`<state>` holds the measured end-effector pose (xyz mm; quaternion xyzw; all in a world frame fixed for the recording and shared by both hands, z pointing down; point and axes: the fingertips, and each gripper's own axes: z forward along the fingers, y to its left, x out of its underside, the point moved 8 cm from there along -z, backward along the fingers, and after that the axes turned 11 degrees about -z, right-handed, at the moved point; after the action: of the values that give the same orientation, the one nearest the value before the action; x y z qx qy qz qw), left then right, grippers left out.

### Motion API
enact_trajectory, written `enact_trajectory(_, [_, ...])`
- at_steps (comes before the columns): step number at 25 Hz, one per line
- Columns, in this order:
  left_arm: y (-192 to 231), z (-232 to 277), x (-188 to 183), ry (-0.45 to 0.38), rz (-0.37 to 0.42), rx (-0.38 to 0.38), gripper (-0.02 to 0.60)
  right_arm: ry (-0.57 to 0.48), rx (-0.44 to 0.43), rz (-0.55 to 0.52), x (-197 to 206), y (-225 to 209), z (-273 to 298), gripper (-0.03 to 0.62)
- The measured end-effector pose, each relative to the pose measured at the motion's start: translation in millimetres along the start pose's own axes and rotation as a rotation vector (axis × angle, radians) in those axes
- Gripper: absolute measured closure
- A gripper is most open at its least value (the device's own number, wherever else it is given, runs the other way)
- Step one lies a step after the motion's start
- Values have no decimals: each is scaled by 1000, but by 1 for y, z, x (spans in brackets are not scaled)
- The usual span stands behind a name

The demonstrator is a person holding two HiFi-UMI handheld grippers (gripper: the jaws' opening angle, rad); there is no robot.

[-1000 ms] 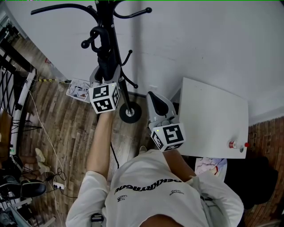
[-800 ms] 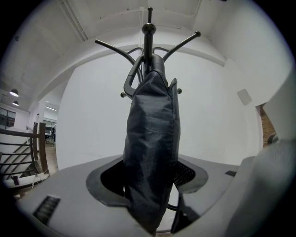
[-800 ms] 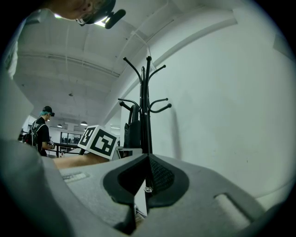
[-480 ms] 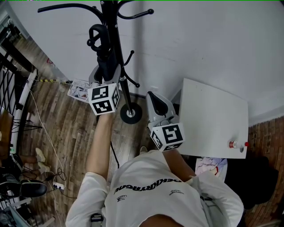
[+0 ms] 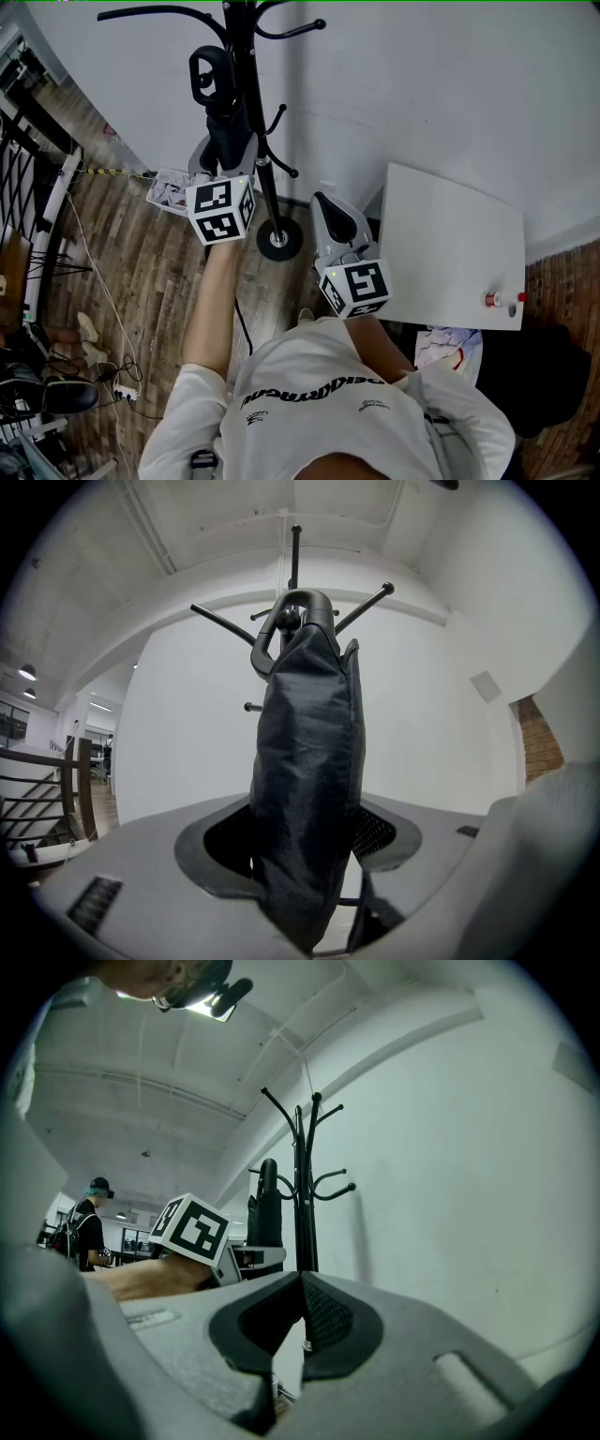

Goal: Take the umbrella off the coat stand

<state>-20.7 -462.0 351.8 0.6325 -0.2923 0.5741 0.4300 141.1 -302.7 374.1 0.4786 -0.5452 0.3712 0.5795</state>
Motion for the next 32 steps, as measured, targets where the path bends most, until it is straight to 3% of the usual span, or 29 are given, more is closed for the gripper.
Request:
enact_trajectory(21, [-21,-102,-4,2,-32,2,321,-12,22,8,-22,47,-67,599])
enact_trajectory(32, [-28,-181,18,-7,-80,8,321,-4,43,-7,-25,80,-115,599])
